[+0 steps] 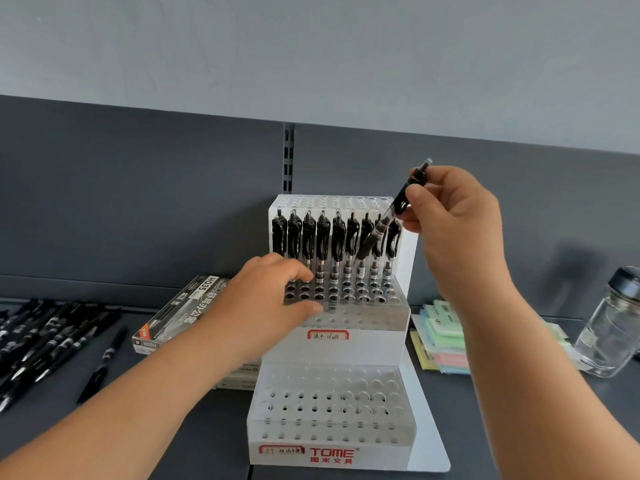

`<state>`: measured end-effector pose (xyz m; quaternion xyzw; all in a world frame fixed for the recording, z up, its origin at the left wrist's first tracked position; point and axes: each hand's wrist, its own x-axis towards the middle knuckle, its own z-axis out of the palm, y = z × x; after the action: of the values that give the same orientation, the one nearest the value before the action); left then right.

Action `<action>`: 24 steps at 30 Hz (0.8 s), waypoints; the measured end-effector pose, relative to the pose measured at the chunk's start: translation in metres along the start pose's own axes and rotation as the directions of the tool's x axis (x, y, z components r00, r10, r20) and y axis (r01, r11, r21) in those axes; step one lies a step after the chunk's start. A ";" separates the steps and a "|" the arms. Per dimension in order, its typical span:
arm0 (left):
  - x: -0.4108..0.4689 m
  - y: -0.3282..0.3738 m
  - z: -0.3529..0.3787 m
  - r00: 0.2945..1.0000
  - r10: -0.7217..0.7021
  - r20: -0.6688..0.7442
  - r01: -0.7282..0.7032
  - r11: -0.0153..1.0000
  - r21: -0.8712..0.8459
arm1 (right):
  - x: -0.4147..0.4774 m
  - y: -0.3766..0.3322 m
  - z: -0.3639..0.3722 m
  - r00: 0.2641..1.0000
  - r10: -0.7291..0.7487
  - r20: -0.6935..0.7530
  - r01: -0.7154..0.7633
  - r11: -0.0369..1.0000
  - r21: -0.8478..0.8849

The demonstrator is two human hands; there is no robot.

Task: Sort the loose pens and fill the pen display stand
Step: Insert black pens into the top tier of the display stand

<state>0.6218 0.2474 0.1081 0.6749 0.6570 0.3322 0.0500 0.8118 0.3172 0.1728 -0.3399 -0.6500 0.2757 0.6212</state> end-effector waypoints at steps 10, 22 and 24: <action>-0.004 -0.011 0.009 0.989 0.148 0.023 -0.149 0.961 0.234 | -0.003 0.013 0.023 0.992 0.009 0.129 0.016 0.980 -0.196; -0.002 -0.013 0.011 0.984 0.177 -0.013 -0.169 0.958 0.233 | -0.012 0.027 0.031 0.980 0.036 0.194 0.043 0.920 -0.390; -0.002 -0.013 0.012 0.984 0.176 -0.011 -0.168 0.957 0.237 | -0.014 0.032 0.033 0.982 0.062 0.180 0.023 0.900 -0.436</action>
<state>0.6167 0.2520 0.0918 0.7253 0.6312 0.2658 -0.0699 0.7825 0.3282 0.1367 -0.4490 -0.7480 0.1604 0.4617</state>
